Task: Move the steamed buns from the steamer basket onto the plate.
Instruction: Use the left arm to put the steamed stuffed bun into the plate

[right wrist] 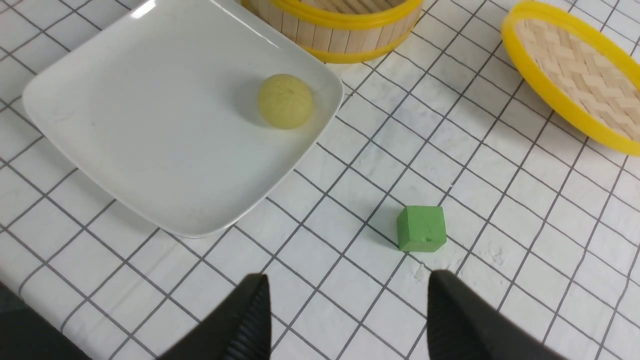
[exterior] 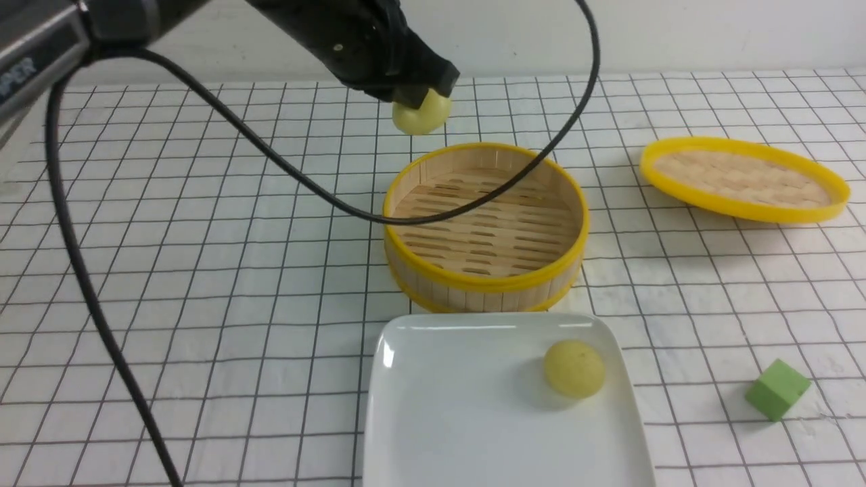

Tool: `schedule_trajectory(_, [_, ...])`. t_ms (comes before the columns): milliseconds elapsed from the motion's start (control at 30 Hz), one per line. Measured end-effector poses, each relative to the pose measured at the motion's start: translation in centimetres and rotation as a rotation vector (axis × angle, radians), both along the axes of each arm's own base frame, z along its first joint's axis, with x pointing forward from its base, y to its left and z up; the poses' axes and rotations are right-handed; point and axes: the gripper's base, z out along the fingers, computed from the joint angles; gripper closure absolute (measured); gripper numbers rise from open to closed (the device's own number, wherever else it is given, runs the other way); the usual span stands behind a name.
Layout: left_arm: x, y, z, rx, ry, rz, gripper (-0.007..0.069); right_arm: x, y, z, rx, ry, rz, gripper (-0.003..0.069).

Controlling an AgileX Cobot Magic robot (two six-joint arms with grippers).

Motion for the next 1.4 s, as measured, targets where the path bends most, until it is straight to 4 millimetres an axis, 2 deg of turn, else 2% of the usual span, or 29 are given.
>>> schedule_trajectory(100, [-2.2, 0.3, 1.2, -0.026, 0.106, -0.037, 0.0602, 0.0, 0.0, 0.0, -0.001, -0.001, 0.001, 0.0234])
schedule_trajectory(267, [-4.3, 0.2, 2.0, -0.064, 0.241, -0.106, 0.0602, 0.0, 0.0, 0.0, -0.010, -0.006, 0.009, 0.0234])
schedule_trajectory(433, [-5.1, -0.7, 1.6, -0.123, 0.305, -0.178, 0.0602, 0.0, 0.0, 0.0, -0.012, -0.006, 0.011, 0.0234])
schedule_trajectory(533, [-6.1, -1.7, -0.1, -0.099, 0.365, -0.206, 0.0602, 0.0, 0.0, 0.0, -0.013, -0.006, 0.011, 0.0234])
schedule_trajectory(600, [-7.5, -3.0, -3.0, -0.029, 0.444, -0.241, 0.0602, 0.0, 0.0, 0.0, -0.012, -0.006, 0.012, 0.0234])
schedule_trajectory(667, [-8.2, -3.5, -4.2, 0.012, 0.468, -0.257, 0.0602, 0.0, 0.0, 0.0, -0.012, -0.006, 0.012, 0.0234])
schedule_trajectory(700, [-9.0, -4.0, -6.1, 0.059, 0.494, -0.267, 0.0602, 0.0, 0.0, 0.0, -0.012, -0.006, 0.012, 0.0234])
schedule_trajectory(900, [-9.6, -4.8, -10.9, 0.091, 0.406, -0.240, 0.0601, 0.0, 0.0, 0.0, -0.014, -0.002, 0.013, 0.0234])
schedule_trajectory(1100, [-9.3, -4.3, -13.5, 0.094, 0.311, -0.193, 0.0599, -0.1, 0.0, -0.1, -0.018, 0.000, 0.015, 0.0234])
schedule_trajectory(1400, [-8.7, -4.4, -15.2, 0.108, 0.277, -0.188, 0.0594, -0.1, 0.0, -0.1, -0.019, -0.001, 0.018, 0.0234])
